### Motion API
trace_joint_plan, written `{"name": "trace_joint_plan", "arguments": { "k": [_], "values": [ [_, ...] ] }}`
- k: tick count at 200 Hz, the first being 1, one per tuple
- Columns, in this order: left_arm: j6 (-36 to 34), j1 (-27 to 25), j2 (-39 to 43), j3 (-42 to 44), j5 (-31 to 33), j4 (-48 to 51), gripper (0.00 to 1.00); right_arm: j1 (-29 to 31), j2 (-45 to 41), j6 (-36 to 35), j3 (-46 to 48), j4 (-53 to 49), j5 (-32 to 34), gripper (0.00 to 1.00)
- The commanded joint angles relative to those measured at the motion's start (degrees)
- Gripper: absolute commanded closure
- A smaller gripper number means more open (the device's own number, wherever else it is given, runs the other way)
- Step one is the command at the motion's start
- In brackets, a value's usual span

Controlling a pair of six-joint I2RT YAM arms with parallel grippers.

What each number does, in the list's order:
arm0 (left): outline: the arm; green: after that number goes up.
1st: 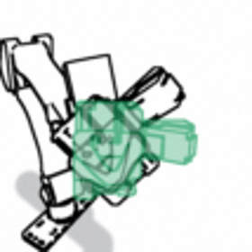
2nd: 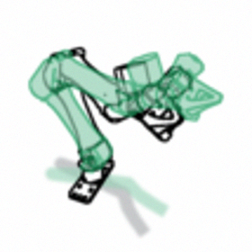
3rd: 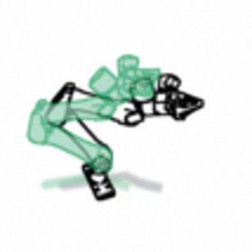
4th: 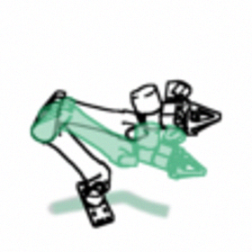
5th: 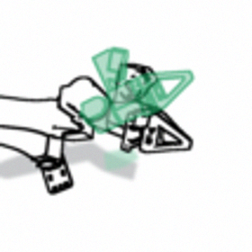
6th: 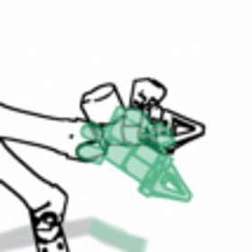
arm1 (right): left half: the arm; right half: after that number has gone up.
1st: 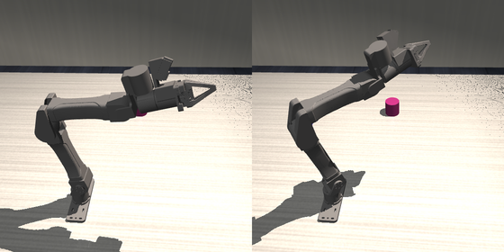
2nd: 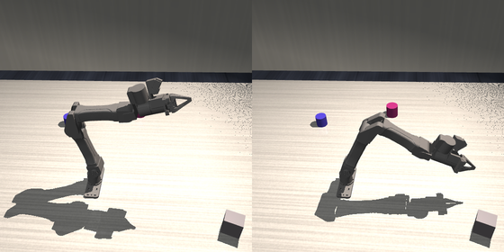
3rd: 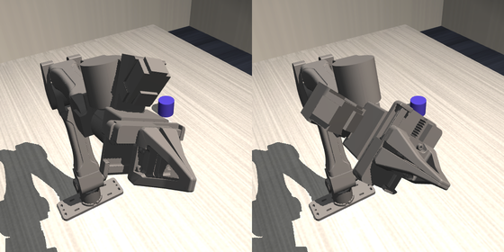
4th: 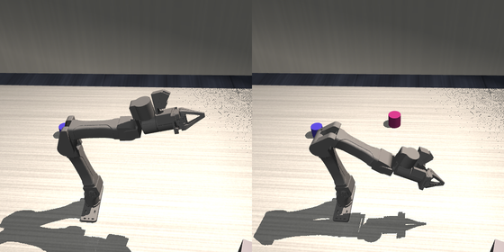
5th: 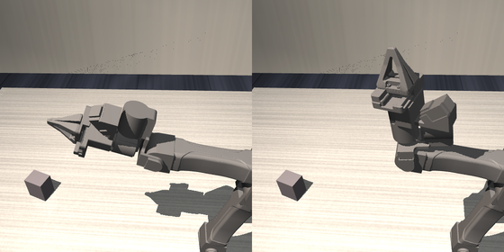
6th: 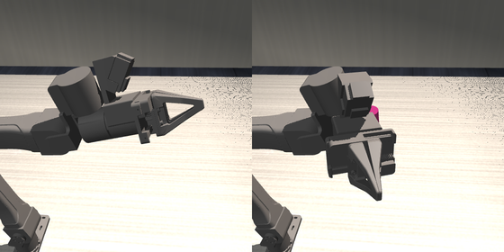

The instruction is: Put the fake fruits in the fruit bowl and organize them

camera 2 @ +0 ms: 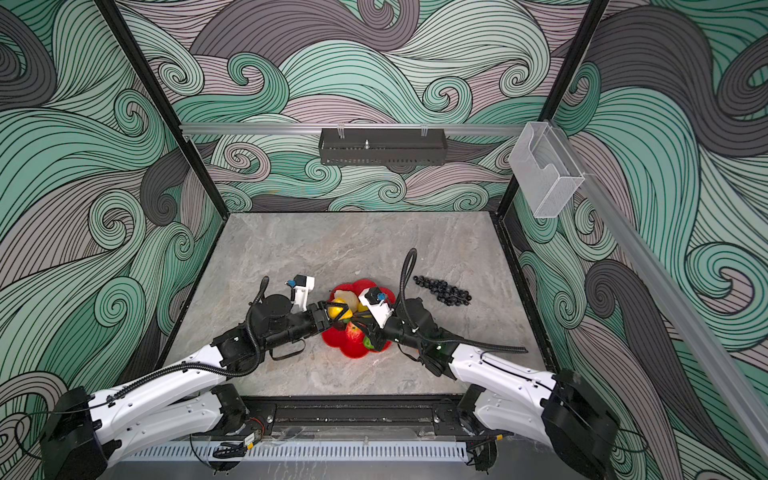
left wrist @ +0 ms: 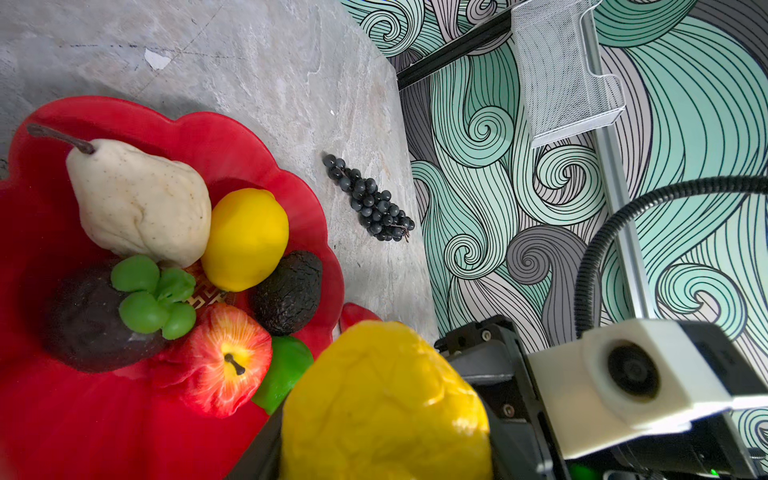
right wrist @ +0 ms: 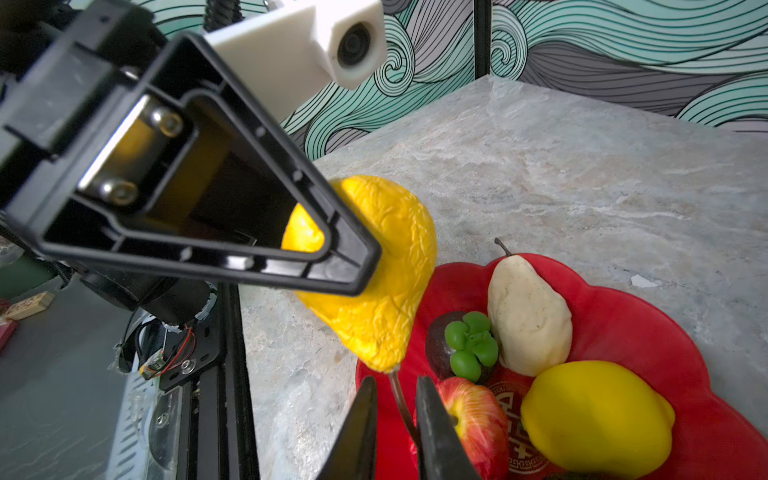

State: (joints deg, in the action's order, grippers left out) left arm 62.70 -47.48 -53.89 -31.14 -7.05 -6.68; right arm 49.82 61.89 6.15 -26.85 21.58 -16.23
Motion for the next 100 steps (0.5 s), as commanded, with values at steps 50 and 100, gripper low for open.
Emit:
{"name": "trace_joint_plan", "arguments": {
  "k": [50, 100],
  "values": [
    [0.26, 0.28, 0.76, 0.11, 1.42, -0.29, 0.52, -0.09, -0.80, -0.26, -1.96, -1.20, -0.81, 1.00],
    [-4.58, 0.74, 2.27, -1.20, 4.10, 5.73, 0.25, 0.18, -0.66, -0.35, -6.48, -11.89, 2.22, 1.00]
  ]
}}
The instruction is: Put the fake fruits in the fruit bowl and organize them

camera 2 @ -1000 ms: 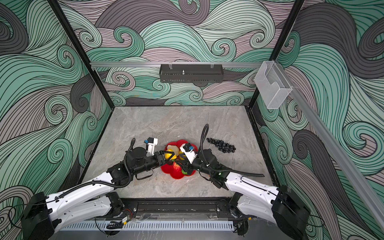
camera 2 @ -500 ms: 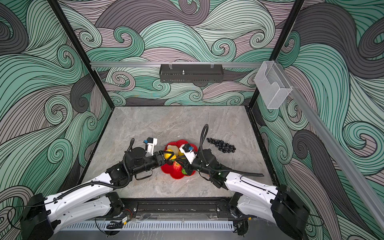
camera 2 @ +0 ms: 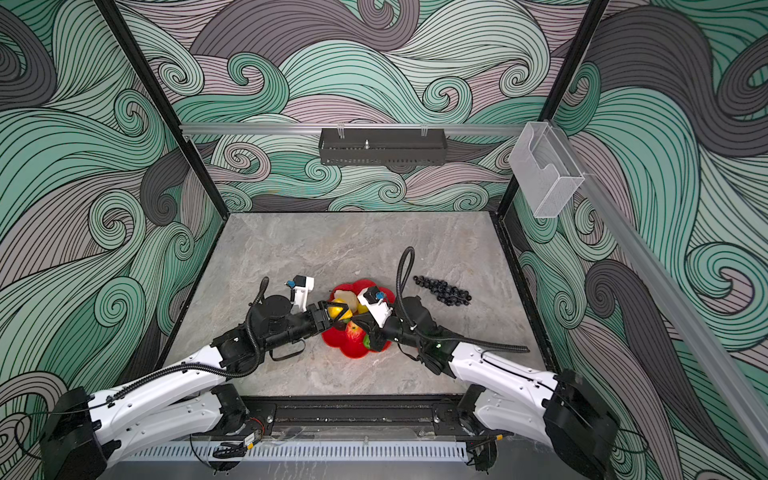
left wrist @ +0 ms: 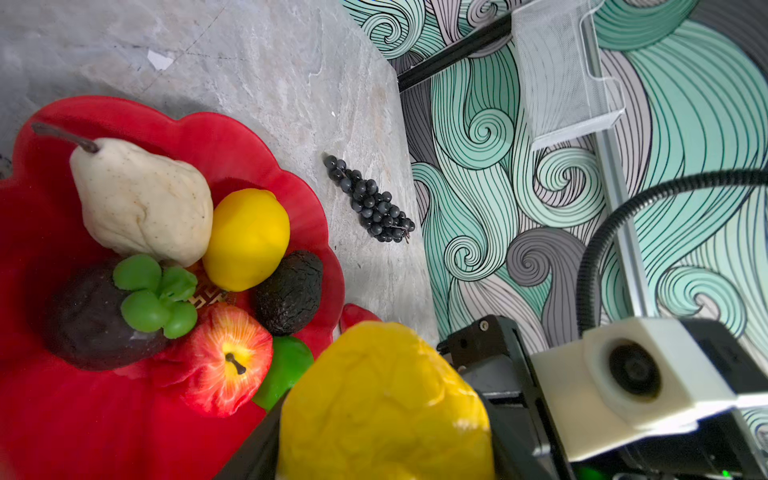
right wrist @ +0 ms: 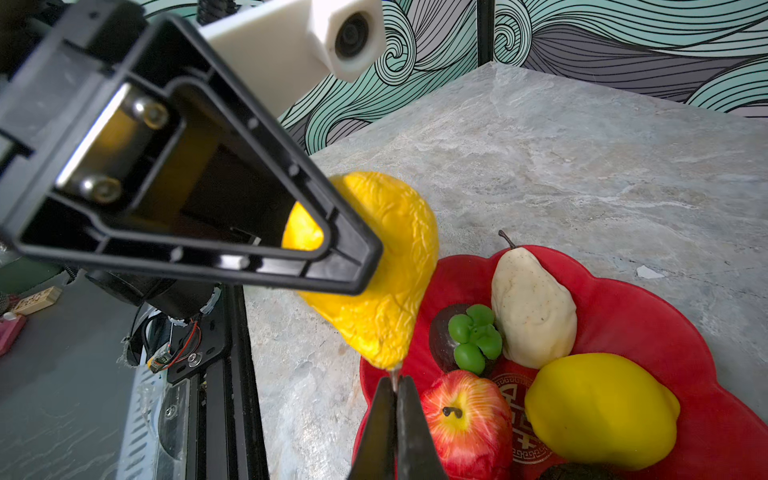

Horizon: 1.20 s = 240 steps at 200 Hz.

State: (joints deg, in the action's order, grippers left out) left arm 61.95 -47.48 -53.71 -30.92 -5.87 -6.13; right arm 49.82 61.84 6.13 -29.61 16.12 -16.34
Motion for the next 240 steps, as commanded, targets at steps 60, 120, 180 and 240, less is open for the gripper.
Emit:
{"name": "trace_joint_plan", "arguments": {
  "k": [60, 120, 180, 240],
  "values": [
    [-20.10, 5.29, 15.56, -3.74, 16.99, 25.92, 0.11, 0.27, 3.32, 0.23, -15.60, -33.43, 9.47, 1.00],
    [-25.19, 5.57, 24.94, 2.35, 30.63, 30.49, 0.10, 4.50, 12.29, 1.71, -28.60, -53.44, 10.80, 1.00],
    [-28.31, 5.65, 27.80, 6.01, 35.77, 31.72, 0.10, 9.61, 22.77, 2.88, -39.28, -64.18, 11.77, 1.00],
    [-30.03, 5.71, 32.10, 9.07, 35.99, 31.27, 0.10, 12.56, 31.87, 2.68, -47.67, -68.98, 12.76, 1.00]
  ]
}}
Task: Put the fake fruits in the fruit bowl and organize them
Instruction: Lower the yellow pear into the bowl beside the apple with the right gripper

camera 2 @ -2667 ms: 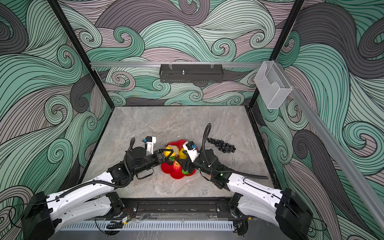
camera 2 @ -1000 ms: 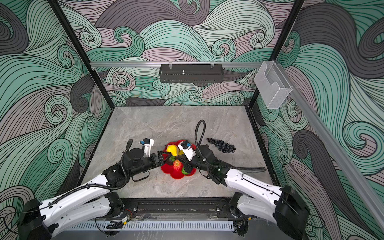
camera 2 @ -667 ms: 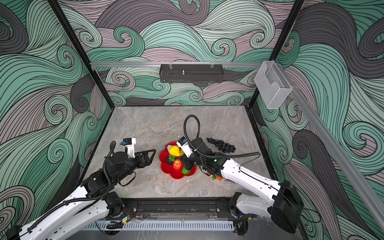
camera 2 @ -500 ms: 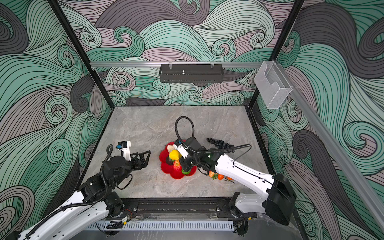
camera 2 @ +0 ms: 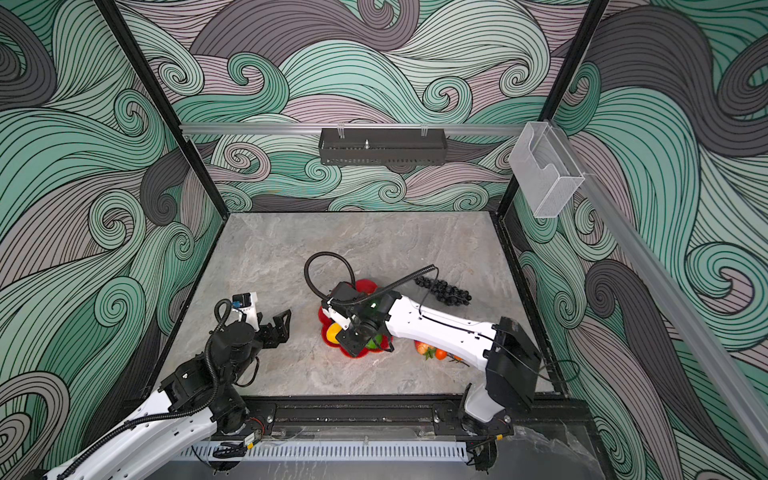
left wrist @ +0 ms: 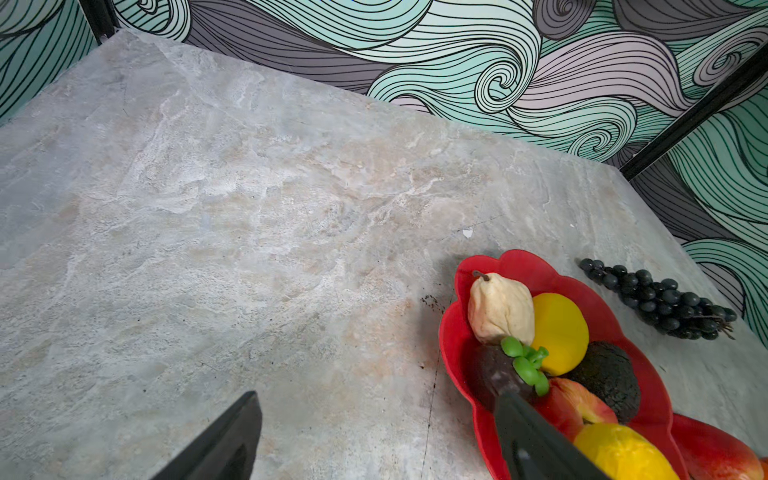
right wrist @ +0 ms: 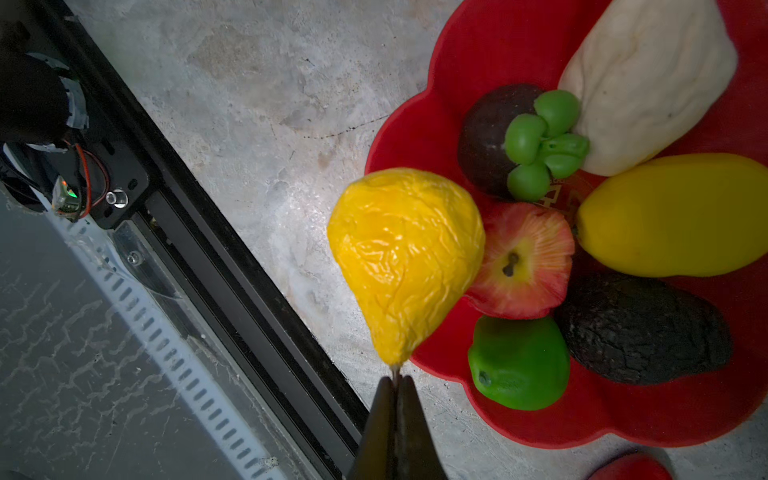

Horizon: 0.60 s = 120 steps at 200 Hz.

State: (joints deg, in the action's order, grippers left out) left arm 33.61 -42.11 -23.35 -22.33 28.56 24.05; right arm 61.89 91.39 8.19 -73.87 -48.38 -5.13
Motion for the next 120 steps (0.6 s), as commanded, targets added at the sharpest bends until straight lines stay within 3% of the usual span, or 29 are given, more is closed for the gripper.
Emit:
{"name": "trace_joint_plan", "arguments": {
  "k": [1, 120],
  "values": [
    [-1.69, 0.35, 1.83, 0.55, 1.58, 1.08, 0.10, 0.50, 2.53, 0.66, -3.53, -4.55, 1.58, 1.00],
    [-2.77, 0.35, 7.57, 3.12, 0.15, 0.78, 0.10, 0.77, 14.25, 1.82, -15.38, -13.66, 4.60, 1.00]
  ]
}}
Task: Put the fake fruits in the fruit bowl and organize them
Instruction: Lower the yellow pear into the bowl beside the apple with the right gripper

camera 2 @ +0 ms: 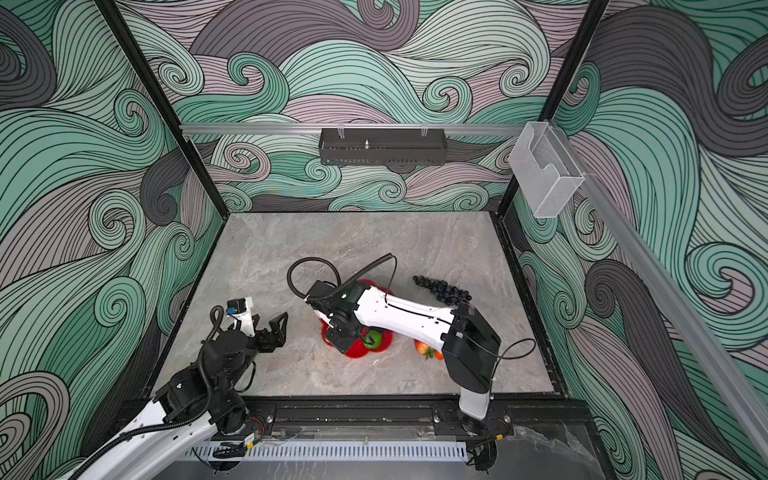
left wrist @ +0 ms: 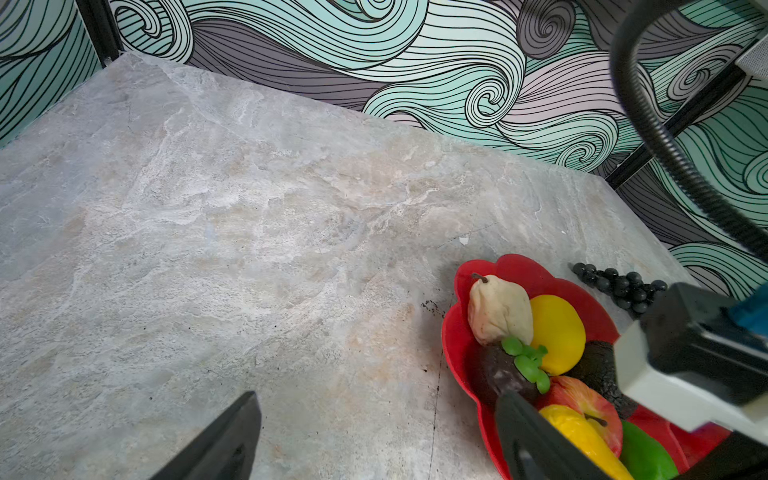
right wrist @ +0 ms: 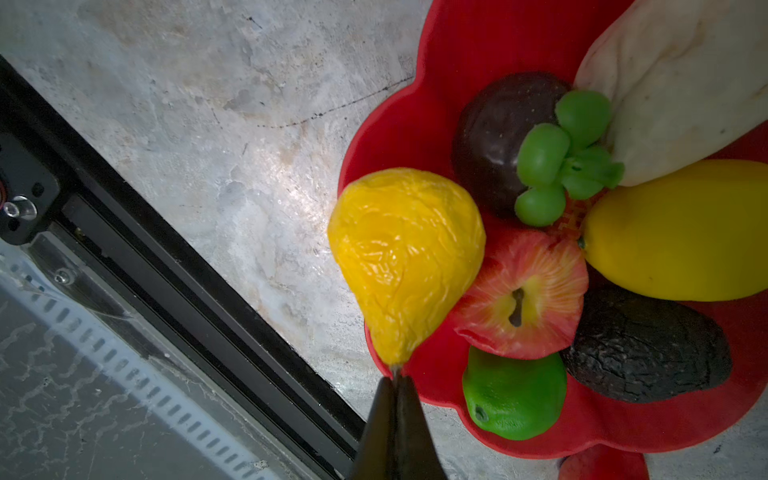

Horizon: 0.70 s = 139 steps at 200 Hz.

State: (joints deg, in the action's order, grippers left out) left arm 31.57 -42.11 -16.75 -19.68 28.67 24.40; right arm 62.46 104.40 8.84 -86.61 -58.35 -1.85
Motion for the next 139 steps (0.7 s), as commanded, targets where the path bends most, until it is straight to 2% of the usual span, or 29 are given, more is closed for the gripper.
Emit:
{"name": "trace_joint_plan", "arguments": {
  "k": [1, 75, 139],
  "values": [
    [-0.77, 0.35, 1.00, 0.50, 0.01, 0.45, 0.09, 0.25, 1.33, 1.17, -2.71, -3.83, 1.36, 1.00],
    [-0.82, 0.36, 2.86, 1.09, -0.08, 0.82, 0.09, 0.22, 6.02, 2.75, -7.72, -8.22, 1.12, 0.97],
    [-0.95, 0.38, 4.35, 1.38, -0.04, 1.35, 0.09, 0.21, 8.60, 3.28, -11.44, -8.83, 1.87, 0.87]
  ]
}}
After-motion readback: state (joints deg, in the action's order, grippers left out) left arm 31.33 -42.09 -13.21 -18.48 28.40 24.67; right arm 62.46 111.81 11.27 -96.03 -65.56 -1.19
